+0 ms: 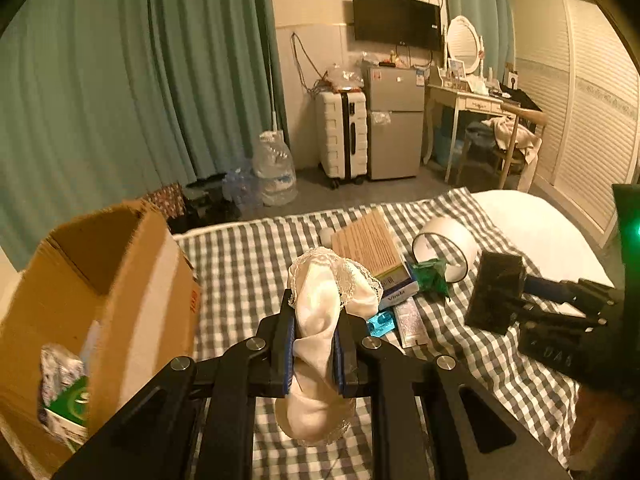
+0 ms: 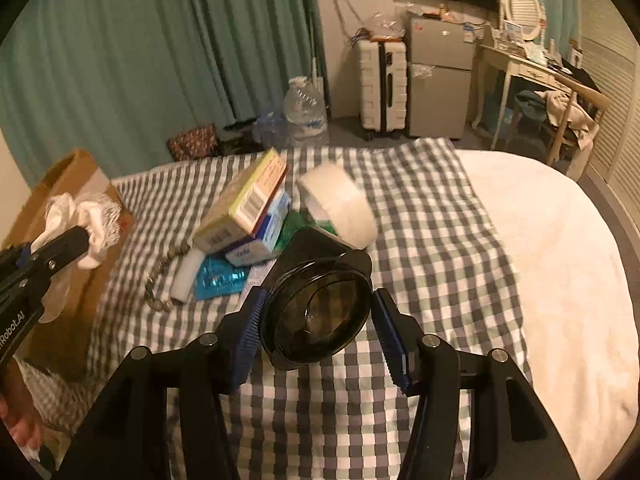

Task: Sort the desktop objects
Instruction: 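Carry the lens cap and lace cloth over the cardboard box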

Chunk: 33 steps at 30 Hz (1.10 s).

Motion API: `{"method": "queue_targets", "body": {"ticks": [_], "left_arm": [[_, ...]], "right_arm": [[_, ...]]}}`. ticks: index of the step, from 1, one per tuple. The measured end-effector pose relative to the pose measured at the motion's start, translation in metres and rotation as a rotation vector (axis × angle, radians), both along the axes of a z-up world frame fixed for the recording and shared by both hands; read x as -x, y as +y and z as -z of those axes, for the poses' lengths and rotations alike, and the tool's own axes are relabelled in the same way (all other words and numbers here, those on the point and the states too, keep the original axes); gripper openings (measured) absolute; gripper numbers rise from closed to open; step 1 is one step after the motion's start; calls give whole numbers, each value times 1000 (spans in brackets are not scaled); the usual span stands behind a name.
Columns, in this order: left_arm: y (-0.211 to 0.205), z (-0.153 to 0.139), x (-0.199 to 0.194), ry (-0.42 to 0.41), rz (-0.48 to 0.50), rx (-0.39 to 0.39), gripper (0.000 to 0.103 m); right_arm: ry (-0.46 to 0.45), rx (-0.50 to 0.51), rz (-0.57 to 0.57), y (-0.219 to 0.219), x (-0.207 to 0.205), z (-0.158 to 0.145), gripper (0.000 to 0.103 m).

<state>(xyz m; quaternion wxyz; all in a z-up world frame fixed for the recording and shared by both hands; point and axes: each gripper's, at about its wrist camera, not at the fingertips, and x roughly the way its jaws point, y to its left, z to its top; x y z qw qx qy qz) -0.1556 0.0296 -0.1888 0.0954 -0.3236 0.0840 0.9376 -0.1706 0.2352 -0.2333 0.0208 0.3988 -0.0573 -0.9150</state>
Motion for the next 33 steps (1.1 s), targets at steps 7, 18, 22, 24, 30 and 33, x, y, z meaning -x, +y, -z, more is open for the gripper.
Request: {"method": "queue_targets", "body": {"ticks": [7,18,22,24,30,33], "left_arm": [[-20,-25,-10,37,-3,-23,15],[-56,-64,-27,135,-56,-30,15],[-67,-79,-30,142,-48,-63,15],[-73,-89,-33,171,-59,-59,15],[-98,-108,-39,239,-91,-51,15],[-110,-113,-38,255,-122,-33,15]], "right_arm": [[112,-12,61,5,-32,-38,54],[198,-14,54,-15,-52,-84,54],[225,-27,39,-31,-52,-101,54],[241,-21,27,-39,-51,-110,54],[298,-3,-20,-70,-48,-137,54],[308,16,-49,-86,-46,-145,54]]}}
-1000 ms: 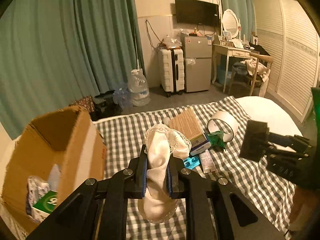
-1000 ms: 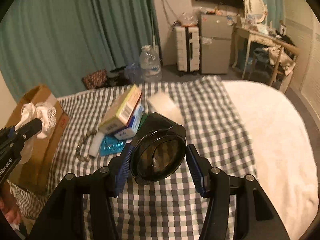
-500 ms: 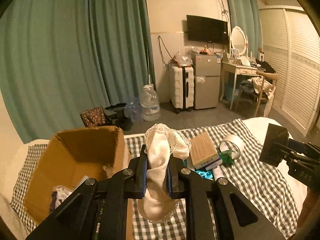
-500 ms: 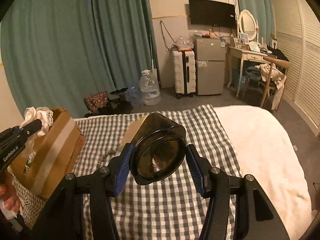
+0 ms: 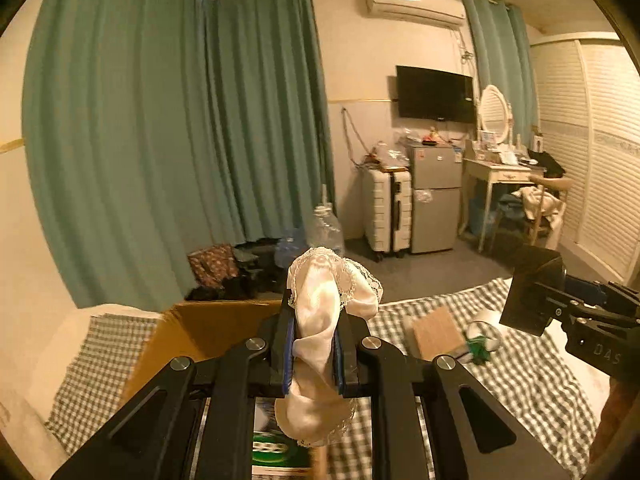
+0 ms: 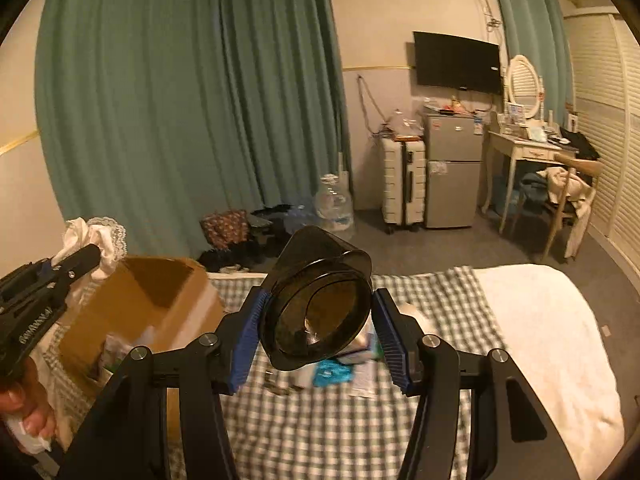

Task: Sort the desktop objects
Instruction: 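Carry the lens cap and lace cloth over the cardboard box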

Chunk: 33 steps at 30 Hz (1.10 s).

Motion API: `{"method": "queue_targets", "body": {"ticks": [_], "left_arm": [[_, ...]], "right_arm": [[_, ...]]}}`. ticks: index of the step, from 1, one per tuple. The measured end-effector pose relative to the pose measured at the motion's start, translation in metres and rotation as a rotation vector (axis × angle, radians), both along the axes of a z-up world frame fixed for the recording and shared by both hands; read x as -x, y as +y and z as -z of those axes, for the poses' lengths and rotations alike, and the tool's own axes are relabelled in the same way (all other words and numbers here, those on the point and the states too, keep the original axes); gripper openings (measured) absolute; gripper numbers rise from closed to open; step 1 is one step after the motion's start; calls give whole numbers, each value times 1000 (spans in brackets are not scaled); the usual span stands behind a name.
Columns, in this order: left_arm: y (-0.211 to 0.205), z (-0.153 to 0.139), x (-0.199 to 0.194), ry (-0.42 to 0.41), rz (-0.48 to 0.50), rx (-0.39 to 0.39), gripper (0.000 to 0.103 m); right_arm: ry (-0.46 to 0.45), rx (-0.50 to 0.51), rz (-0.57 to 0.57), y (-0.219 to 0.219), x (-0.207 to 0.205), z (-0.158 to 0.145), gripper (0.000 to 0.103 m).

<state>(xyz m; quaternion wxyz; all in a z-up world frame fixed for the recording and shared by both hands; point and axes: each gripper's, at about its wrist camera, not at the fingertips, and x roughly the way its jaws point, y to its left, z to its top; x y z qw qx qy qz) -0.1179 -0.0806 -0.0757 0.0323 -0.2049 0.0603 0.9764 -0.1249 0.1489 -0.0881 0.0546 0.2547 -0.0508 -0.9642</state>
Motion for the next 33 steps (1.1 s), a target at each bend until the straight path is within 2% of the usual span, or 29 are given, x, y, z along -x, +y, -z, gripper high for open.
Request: {"method": "queue_targets", "body": {"ticks": [9,16,23,28,33], "left_arm": [[-37,-1,4,-17,-20,-1,15],[-72,1,5,-28,-76,-12,15],[-103,16,10,-50,-112,25,15],[-124,30,18,-89,-101,-27,15],[-141,53,32,-151,-130,-18,15]], "right_arm": [[34,4,-76,-51,3,-17,54],[56,-10,-147,-92,0,-20,54],[34,-14,-236,-136,16,-12,54],[23,-43,-317,-170,26,2,54],[0,-40,-364,-198,37,20,54]]}}
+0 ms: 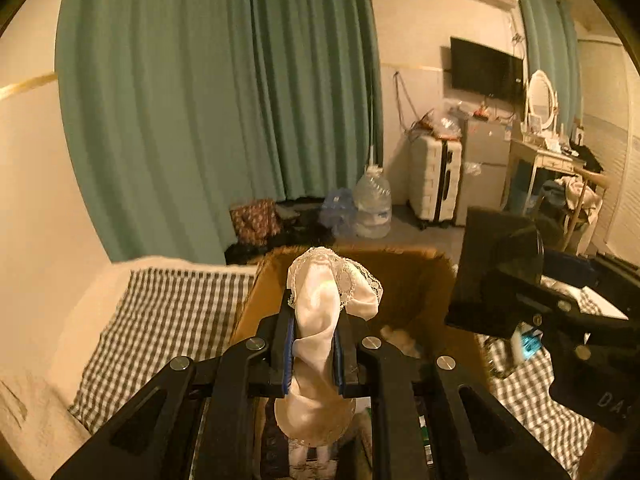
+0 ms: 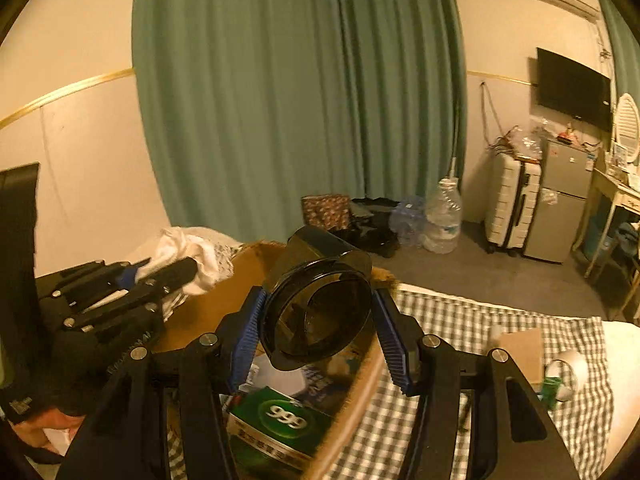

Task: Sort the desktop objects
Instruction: 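Carry the lens cap and lace cloth over the cardboard box, then open both tools to drop the lens cap and lace cloth into the box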

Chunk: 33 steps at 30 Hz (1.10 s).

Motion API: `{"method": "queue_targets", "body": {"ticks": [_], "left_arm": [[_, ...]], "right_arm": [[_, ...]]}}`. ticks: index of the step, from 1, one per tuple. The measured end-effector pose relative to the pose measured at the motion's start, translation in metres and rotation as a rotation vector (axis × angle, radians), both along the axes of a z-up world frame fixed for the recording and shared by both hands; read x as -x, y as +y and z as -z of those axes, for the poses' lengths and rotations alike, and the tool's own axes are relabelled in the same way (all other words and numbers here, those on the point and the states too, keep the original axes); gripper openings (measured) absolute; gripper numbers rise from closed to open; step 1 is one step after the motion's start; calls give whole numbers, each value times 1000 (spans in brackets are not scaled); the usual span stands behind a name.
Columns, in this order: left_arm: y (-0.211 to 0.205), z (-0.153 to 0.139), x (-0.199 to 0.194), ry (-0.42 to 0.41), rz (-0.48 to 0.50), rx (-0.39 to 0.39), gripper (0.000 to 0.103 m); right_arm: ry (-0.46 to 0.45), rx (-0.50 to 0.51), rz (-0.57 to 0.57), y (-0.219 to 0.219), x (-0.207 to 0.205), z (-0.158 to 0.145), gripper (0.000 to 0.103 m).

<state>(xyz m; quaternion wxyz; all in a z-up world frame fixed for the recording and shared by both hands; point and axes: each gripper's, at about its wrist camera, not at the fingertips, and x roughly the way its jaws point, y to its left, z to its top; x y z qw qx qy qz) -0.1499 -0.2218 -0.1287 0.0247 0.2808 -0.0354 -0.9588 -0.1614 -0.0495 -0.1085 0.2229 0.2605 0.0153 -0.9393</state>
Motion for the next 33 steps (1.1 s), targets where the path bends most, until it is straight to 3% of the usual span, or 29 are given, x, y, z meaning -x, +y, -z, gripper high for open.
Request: {"method": "queue_targets", "body": {"ticks": [10,15,16,18,20,31,33], "left_arm": [[-21,30,17,-122,-43,-57,15],[-21,37,23,-157,-63,-44,17],[-21,37,23,-157,-66,-41,19],[-19,35,23,-152,-80,-31,34],[-18,32,21,-138,-86,-31,42],[-10,0,8,-31,-84,-49,42],[-8,-6,6,-13,-89,-42,47]], "right_arm": [[-81,-25,-38,-35,24,41,54],[-116,-33,-41,-40,31,53,54],[-121,-38,-43,-40,33,54,54],[-119,-55,-45,-41,37,55,55],[-98,-62,-40,-40,35,56,55],[-22,5,38,0,26,28,62],[-4,11,56,10,22,21,62]]}}
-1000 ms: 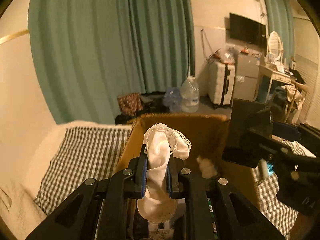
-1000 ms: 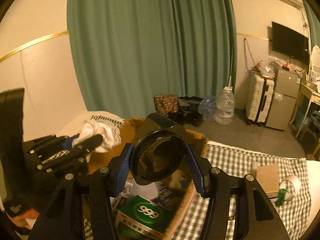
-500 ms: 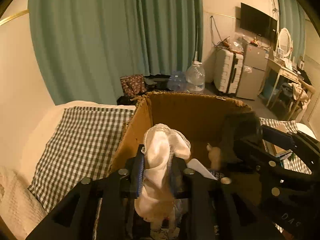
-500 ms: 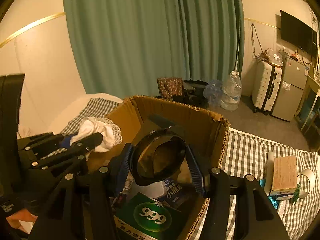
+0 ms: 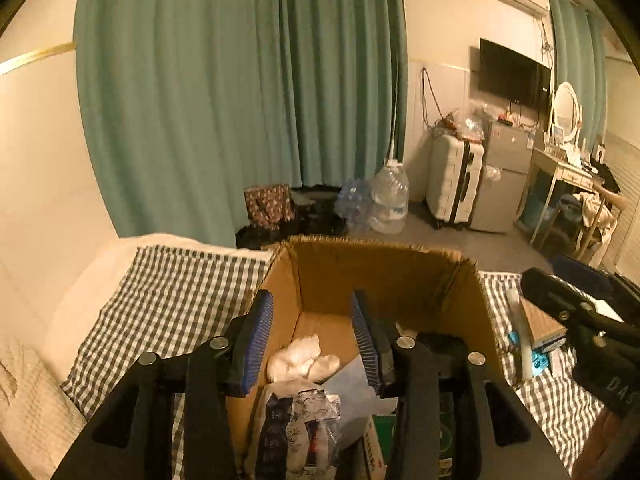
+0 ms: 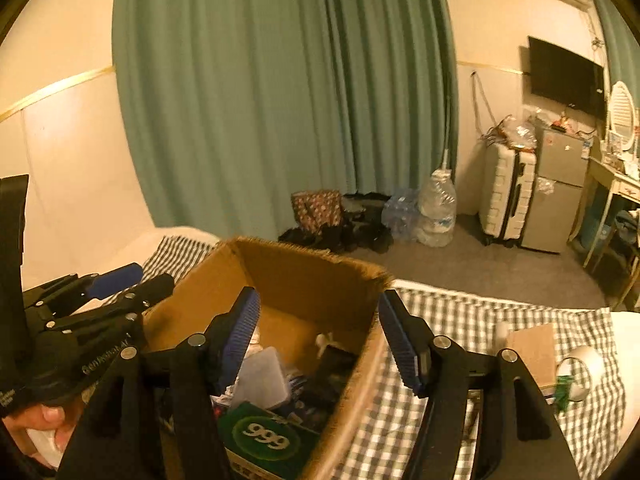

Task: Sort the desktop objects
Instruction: 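Open both tools to drop the lens cap and lace cloth into the box, then move both tools back over the remaining items on the bed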

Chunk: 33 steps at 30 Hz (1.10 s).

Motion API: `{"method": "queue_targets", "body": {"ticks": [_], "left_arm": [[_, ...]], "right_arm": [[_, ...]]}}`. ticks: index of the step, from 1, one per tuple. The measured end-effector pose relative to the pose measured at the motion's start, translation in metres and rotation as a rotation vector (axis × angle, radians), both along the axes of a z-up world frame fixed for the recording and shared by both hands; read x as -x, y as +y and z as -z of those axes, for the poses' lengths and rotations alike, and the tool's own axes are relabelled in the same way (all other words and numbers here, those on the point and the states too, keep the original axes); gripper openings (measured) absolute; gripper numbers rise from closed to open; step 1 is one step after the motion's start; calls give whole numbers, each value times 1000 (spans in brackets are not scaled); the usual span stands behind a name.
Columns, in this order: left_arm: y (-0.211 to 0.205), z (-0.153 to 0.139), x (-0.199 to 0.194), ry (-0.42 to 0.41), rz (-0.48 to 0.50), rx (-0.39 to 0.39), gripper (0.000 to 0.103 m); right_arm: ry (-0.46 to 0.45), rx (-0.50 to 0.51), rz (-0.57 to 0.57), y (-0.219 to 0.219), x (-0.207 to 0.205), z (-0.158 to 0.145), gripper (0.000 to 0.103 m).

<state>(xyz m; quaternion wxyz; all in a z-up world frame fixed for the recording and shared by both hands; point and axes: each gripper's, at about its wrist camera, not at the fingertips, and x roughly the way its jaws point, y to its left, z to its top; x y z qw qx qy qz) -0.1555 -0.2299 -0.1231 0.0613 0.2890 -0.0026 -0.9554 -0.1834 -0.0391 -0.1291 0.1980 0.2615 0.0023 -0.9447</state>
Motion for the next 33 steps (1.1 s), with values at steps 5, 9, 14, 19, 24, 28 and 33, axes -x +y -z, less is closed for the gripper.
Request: {"method": "queue_targets", "body": {"ticks": [5,9,14,19,24,28,33], "left_arm": [[10,-16,-8,54,-49,32,54],[19,-26,-11,85,-42,34,61],[46,-36,-15,116,6,25,74],[77,-49,-28,167,66,53,89],[99,-55,-31,192,96,43,103],[113,-58,-34,206,118,5,103],[134,-59,-39,233,140,2,103]], "right_arm": [[30,1,39,25,-12,-19,63],[54,2,76,48,-20,-34,63],[95,6,125,73,-33,-50,69],[116,12,183,104,-47,-61,73],[123,-3,228,129,-59,-68,84],[140,2,273,151,-67,-75,93],[146,11,330,180,-77,-78,103]]}}
